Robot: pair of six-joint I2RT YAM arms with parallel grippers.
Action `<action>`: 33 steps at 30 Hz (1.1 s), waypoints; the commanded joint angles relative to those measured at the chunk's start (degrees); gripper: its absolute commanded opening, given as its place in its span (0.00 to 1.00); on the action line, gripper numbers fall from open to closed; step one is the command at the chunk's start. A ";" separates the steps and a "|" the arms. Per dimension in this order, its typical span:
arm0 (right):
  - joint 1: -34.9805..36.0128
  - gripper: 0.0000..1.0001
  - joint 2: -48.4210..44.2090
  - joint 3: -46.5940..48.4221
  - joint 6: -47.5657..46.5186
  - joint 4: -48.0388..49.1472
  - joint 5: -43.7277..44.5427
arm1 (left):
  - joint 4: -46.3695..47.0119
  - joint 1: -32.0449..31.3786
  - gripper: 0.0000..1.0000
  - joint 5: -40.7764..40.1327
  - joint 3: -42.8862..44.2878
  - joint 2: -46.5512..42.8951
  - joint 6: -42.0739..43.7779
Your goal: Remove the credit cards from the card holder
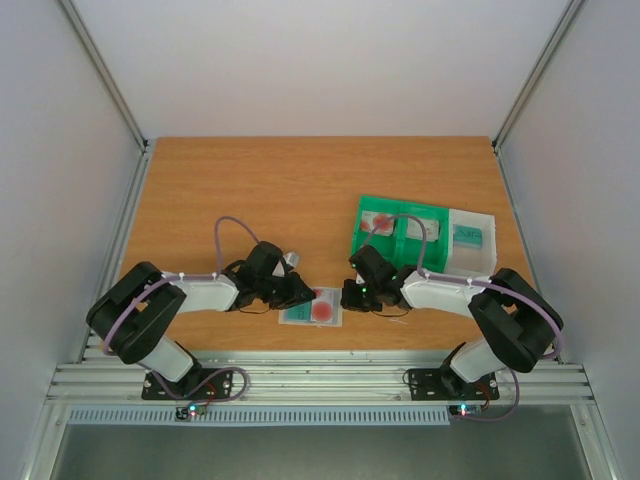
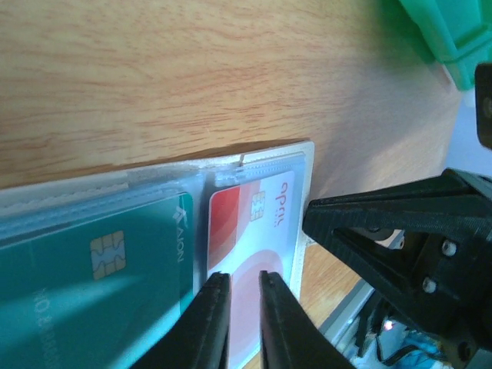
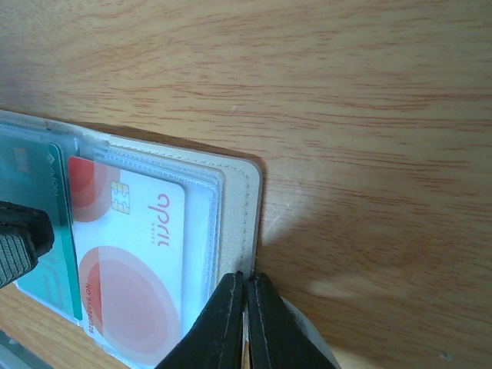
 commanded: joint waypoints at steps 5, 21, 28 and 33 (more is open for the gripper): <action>0.16 0.06 -0.63 -2.14 1.08 -0.65 0.68 | -1.35 -0.07 0.00 -0.20 1.62 -1.88 0.68; 0.14 0.07 -0.98 -1.76 0.33 -1.16 0.88 | -8.10 0.23 0.00 -0.63 3.27 -5.72 3.35; 0.13 0.07 -1.20 -1.27 0.15 -1.68 1.11 | -10.13 1.12 0.00 -1.37 3.23 -5.64 4.56; 0.15 0.07 -1.35 -1.25 -0.15 -1.58 0.80 | -12.05 1.24 0.00 -2.53 2.87 -6.59 5.00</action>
